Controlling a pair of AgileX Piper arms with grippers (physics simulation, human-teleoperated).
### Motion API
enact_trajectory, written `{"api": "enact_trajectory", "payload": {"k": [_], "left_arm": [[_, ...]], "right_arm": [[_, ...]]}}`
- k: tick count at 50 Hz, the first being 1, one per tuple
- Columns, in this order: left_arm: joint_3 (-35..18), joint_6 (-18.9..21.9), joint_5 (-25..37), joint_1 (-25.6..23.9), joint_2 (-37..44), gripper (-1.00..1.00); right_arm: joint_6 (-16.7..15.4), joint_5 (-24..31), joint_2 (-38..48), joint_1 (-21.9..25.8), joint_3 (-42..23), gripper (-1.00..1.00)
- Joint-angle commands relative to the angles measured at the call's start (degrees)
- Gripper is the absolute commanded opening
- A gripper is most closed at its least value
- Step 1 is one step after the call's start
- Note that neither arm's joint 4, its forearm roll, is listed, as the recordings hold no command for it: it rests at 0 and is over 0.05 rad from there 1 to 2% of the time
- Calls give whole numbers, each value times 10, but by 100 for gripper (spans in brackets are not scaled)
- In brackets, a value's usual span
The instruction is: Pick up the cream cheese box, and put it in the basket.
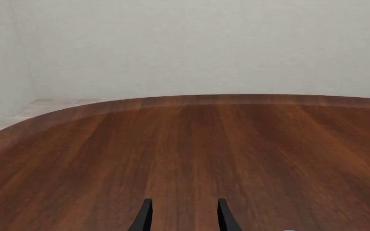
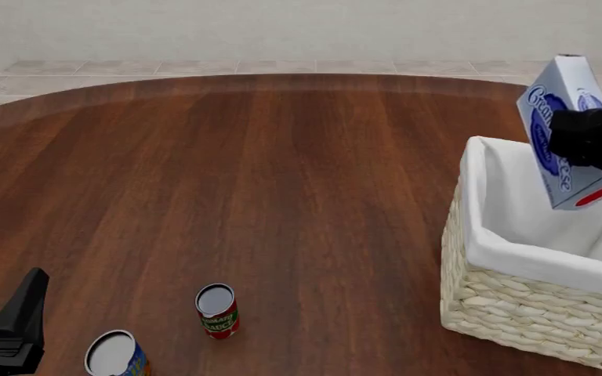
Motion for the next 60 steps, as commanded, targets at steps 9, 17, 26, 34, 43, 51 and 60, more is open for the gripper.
{"api": "enact_trajectory", "payload": {"k": [9, 17, 26, 34, 43, 51, 60], "left_arm": [[0, 0, 0, 0, 0, 100], [0, 0, 0, 0, 0, 100], [0, 0, 0, 0, 0, 100], [0, 0, 0, 0, 0, 100], [0, 0, 0, 0, 0, 100], [0, 0, 0, 0, 0, 100], [0, 0, 0, 0, 0, 100]], "right_arm": [[16, -25, 3, -13, 21, -100], [21, -36, 4, -23, 33, -100], [26, -44, 9, -28, 38, -100], [25, -48, 13, -30, 38, -100], [26, -54, 15, -37, 39, -100], [23, -61, 19, -42, 43, -100], [21, -70, 26, -47, 47, -100]]}}
